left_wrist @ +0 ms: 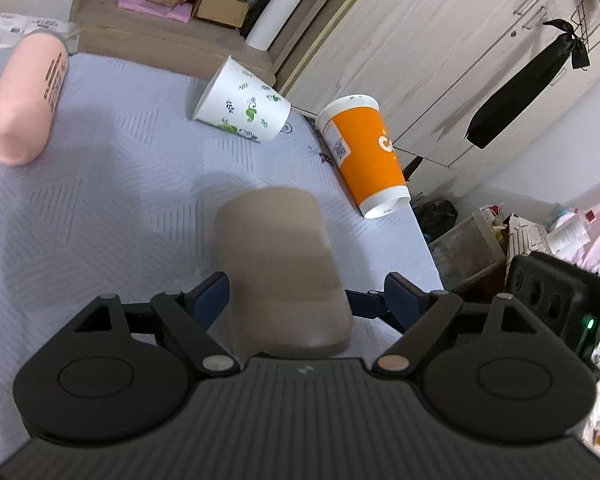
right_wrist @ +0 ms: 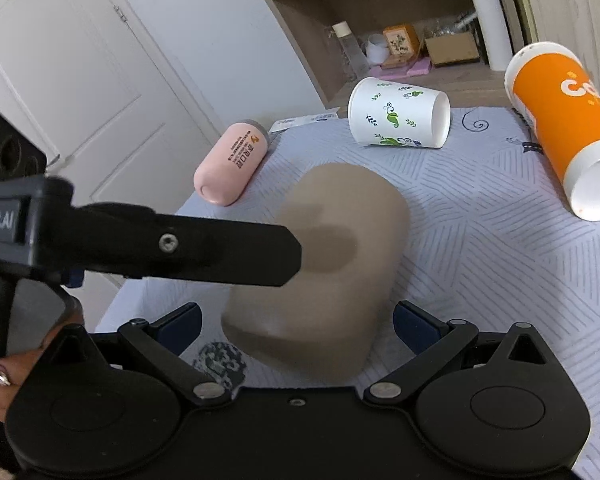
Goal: Flip cup upright
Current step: 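Lift the beige cup with the left tool and rotate it upright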
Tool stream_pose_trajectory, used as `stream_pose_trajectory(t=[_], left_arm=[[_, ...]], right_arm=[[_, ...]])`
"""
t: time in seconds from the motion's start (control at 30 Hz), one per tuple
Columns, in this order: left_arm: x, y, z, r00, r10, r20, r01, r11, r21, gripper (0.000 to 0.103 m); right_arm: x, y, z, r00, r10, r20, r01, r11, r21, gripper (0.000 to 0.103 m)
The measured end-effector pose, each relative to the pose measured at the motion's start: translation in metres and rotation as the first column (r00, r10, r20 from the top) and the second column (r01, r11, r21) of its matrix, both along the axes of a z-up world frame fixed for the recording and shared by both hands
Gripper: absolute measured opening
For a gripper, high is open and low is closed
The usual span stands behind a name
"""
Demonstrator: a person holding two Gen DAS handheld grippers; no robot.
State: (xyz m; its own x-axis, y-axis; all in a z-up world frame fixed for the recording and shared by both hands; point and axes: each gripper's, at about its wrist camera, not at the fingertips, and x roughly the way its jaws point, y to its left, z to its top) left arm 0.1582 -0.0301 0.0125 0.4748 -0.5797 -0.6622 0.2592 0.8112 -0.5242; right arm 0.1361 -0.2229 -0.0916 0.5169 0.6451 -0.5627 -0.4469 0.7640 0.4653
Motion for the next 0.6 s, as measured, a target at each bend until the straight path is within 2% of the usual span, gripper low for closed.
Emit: stream_pose_trajectory(t=[0.13,0.37,0.47,0.6], left_arm=[[0.014,0.0,-0.007,0.999,-0.024,-0.021,0.024,1.0,0.004,0.084],[0.028,0.002,-0.014,0.998,-0.055,-0.031,0.053,0.997,-0.05,0.084],[0.033,0.003,-0.02,0.997,-0.051,-0.061,0.048,0.997,-0.063,0.084],[0.034,0.001,-0.026,0.996,-0.062,-0.056,0.058,0.996,-0.068,0.084]], right_arm=[[0.013,-0.001,0.001,0.998,0.0,-0.07,0.002,1.0,0.029,0.103],[0.032,-0.008,-0.005,0.985,0.012,-0.171,0.002,0.997,0.08,0.103],[0.033,-0.013,-0.007,0.987,-0.003,-0.162,0.017,0.996,0.085,0.103],[0.027,-0.016,-0.007,0.99,0.007,-0.14,0.006,0.996,0.085,0.09]])
